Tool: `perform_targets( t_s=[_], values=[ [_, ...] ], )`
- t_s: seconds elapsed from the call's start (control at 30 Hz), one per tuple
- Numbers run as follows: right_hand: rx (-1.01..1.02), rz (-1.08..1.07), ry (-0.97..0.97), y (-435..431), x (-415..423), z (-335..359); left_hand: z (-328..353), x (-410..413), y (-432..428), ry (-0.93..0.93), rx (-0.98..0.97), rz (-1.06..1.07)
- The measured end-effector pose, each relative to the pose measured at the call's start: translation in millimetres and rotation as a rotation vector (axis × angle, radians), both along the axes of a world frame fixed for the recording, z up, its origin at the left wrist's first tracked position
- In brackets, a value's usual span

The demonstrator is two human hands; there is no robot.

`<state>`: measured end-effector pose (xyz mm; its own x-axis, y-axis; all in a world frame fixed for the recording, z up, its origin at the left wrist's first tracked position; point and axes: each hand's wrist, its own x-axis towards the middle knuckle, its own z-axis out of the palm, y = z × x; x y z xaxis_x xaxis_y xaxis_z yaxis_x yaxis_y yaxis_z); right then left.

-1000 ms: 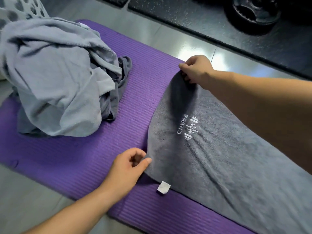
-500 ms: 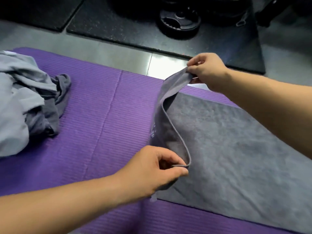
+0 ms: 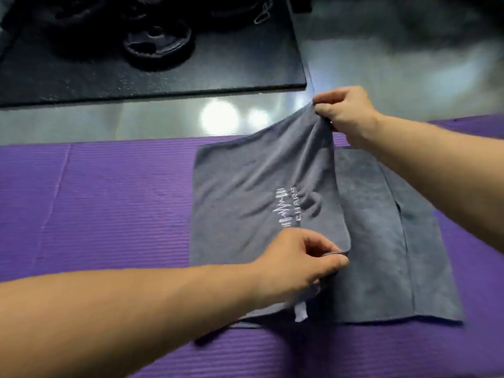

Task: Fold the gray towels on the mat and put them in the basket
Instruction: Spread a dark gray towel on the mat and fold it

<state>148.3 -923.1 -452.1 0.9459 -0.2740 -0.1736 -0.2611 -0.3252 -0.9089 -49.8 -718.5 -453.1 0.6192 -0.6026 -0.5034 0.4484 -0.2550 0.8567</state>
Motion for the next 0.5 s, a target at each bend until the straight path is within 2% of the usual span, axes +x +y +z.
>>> perform_targets(
  t_s=[0.23,0.5],
  values=[
    [0.025,-0.081,-0.007,-100.2,-21.1,-36.5,-35.9,-65.1,-113.1,-0.012,0.022,0.137],
    [-0.139,-0.055,-0.014,-171.0,-33.1,-57.5,-53.0,-100.0,-177.3,-0.205,0.123,0.112]
  ],
)
